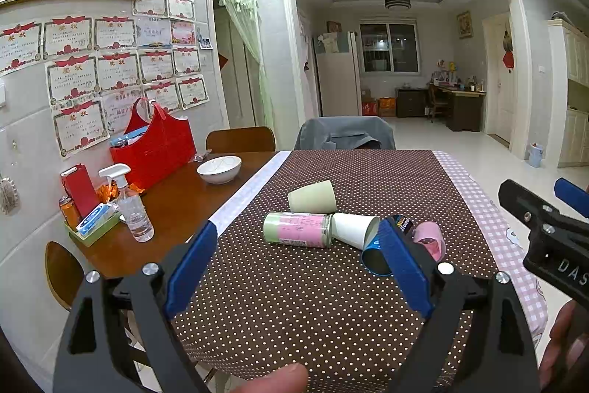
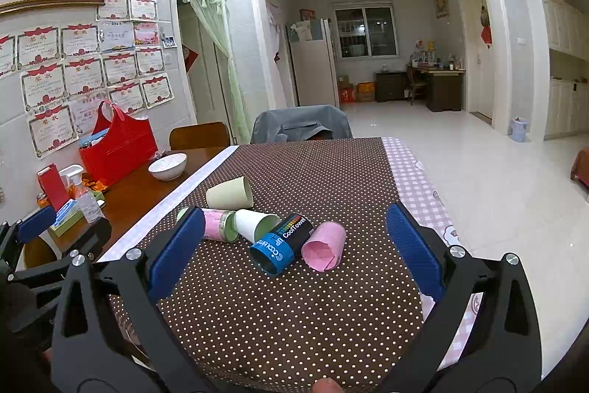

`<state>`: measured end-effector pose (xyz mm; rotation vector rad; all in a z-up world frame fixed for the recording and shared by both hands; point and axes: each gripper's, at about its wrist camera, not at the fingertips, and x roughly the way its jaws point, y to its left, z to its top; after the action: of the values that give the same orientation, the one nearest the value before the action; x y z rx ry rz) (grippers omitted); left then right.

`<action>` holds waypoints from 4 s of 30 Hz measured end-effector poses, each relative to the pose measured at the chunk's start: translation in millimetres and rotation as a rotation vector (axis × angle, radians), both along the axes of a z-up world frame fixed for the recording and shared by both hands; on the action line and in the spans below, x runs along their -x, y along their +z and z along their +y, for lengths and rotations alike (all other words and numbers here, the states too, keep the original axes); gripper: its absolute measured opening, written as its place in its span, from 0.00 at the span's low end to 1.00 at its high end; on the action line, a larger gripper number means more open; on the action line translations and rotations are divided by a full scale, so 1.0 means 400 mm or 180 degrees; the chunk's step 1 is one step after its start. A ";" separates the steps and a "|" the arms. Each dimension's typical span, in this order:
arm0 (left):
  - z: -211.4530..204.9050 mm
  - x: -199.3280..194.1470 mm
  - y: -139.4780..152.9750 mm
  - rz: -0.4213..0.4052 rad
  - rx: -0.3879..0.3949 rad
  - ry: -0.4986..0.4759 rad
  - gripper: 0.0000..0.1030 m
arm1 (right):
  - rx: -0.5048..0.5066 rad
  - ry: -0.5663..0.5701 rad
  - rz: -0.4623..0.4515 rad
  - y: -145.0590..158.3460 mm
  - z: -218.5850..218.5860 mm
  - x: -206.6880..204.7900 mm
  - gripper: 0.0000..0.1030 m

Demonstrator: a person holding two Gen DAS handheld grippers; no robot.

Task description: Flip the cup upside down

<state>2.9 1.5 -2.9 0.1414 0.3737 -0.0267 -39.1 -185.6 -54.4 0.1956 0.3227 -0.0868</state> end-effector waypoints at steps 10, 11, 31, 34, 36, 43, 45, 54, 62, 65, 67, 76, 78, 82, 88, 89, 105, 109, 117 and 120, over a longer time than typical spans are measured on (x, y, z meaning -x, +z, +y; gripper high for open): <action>0.001 0.001 0.000 0.0000 0.0010 0.0002 0.85 | 0.0010 0.0000 -0.0015 0.000 0.002 0.001 0.94; 0.001 0.001 0.000 0.0000 0.0009 0.0000 0.85 | 0.0009 0.0000 -0.0013 0.000 0.003 0.001 0.94; 0.016 -0.003 -0.012 0.0012 0.0019 0.0004 0.85 | 0.0033 0.0010 -0.0013 -0.005 0.006 0.000 0.94; 0.019 -0.010 -0.030 0.0029 0.0018 0.0013 0.85 | 0.0046 0.0019 -0.0005 -0.003 0.011 -0.008 0.94; 0.021 -0.011 -0.032 0.0031 0.0021 0.0020 0.85 | 0.0050 0.0027 -0.0006 -0.002 0.012 -0.008 0.94; 0.020 -0.022 -0.039 0.0066 0.0013 0.0023 0.85 | 0.0070 0.0047 0.0013 -0.004 0.014 -0.021 0.94; 0.017 -0.026 -0.040 0.0077 0.0005 0.0023 0.85 | 0.0071 0.0047 0.0020 -0.004 0.012 -0.026 0.94; -0.019 -0.088 -0.050 0.0253 -0.0052 -0.0069 0.85 | 0.0029 0.0008 0.0138 -0.025 -0.032 -0.067 0.94; -0.121 -0.206 -0.099 0.0583 -0.0201 -0.0369 0.85 | -0.0061 -0.0237 0.0389 -0.088 -0.140 -0.117 0.94; -0.173 -0.264 -0.127 0.0778 -0.0275 -0.0500 0.85 | -0.0101 -0.0337 0.0514 -0.119 -0.186 -0.137 0.94; -0.212 -0.300 -0.149 0.0921 -0.0307 -0.0646 0.85 | -0.0144 -0.0399 0.0599 -0.141 -0.213 -0.151 0.94; -0.378 -0.454 -0.267 0.1652 -0.0486 -0.1093 0.85 | -0.0276 -0.0514 0.0867 -0.219 -0.296 -0.199 0.94; -0.405 -0.476 -0.287 0.1805 -0.0488 -0.1174 0.85 | -0.0339 -0.0533 0.0886 -0.232 -0.317 -0.207 0.94; -0.456 -0.511 -0.324 0.2082 -0.0573 -0.1318 0.85 | -0.0494 -0.0567 0.0941 -0.266 -0.357 -0.222 0.94; -0.501 -0.562 -0.369 0.2317 -0.0630 -0.1333 0.85 | -0.0677 -0.0582 0.1016 -0.307 -0.404 -0.226 0.94; -0.506 -0.569 -0.373 0.2352 -0.0626 -0.1334 0.85 | -0.0713 -0.0586 0.1025 -0.313 -0.411 -0.226 0.94; -0.578 -0.681 -0.473 0.2913 -0.0530 -0.1241 0.63 | -0.0835 -0.0584 0.1032 -0.336 -0.434 -0.223 0.94; -0.582 -0.694 -0.482 0.2952 -0.0494 -0.1262 0.61 | -0.0821 -0.0594 0.1035 -0.336 -0.429 -0.218 0.94; -0.540 -0.667 -0.450 0.2866 -0.0347 -0.1489 0.59 | -0.0763 -0.0617 0.1013 -0.316 -0.406 -0.196 0.94; -0.512 -0.642 -0.426 0.2819 -0.0263 -0.1578 0.59 | -0.0735 -0.0636 0.0991 -0.305 -0.392 -0.182 0.94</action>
<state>259.8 -203.4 -173.2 0.3003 1.2172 -0.5779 33.6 -342.6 -176.6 0.4452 0.6239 -0.2798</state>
